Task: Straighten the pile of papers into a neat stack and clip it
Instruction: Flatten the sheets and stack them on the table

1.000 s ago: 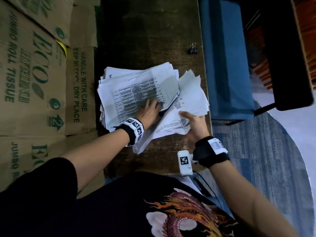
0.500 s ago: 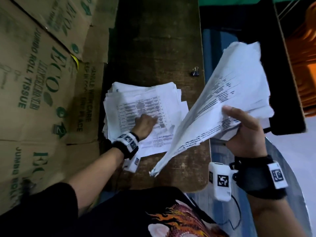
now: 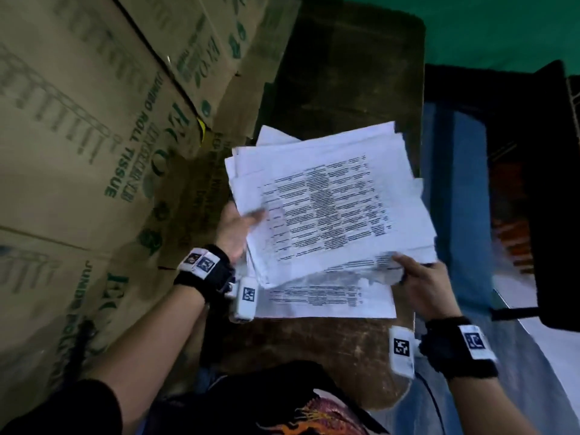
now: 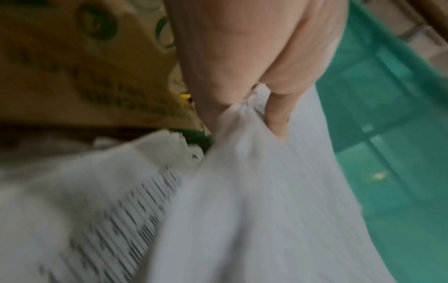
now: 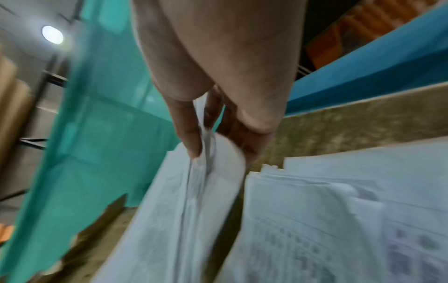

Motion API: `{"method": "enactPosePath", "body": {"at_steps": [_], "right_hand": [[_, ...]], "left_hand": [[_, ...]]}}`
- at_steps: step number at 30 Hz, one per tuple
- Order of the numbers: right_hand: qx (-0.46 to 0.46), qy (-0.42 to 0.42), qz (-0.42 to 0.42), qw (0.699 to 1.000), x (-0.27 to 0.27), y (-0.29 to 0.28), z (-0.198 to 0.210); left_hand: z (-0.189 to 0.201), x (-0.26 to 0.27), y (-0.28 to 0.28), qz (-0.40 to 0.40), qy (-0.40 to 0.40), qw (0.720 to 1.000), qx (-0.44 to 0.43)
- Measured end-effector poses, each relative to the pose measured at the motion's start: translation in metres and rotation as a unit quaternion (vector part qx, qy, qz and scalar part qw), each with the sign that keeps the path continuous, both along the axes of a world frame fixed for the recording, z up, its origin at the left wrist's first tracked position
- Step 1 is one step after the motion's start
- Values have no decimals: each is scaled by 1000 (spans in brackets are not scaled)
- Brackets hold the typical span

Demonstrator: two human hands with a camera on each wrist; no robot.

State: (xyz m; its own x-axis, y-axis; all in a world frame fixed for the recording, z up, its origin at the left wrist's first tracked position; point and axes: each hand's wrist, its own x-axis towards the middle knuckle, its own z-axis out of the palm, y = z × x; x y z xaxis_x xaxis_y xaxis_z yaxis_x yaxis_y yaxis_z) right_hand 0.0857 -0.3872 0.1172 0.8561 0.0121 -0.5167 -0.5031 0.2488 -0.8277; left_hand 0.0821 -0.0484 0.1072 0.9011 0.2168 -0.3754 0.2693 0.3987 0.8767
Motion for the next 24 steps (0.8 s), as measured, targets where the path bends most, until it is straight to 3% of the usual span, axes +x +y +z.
{"method": "enactPosePath", "body": {"at_steps": [4, 7, 11, 16, 21, 24], "right_hand": [[3, 26, 65, 998, 15, 7, -23], [-25, 56, 103, 993, 42, 12, -29], [-142, 14, 162, 976, 87, 35, -21], [-125, -18, 118, 985, 115, 46, -16], [-159, -128, 78, 976, 117, 59, 9], [-174, -204, 38, 963, 103, 59, 26]], "left_hand": [[3, 8, 21, 60, 31, 988, 137], [-3, 14, 30, 65, 24, 984, 162], [-4, 20, 39, 72, 33, 980, 180], [-4, 25, 38, 34, 32, 985, 165], [-7, 36, 29, 146, 50, 959, 236], [-2, 33, 22, 180, -8, 950, 255]]}}
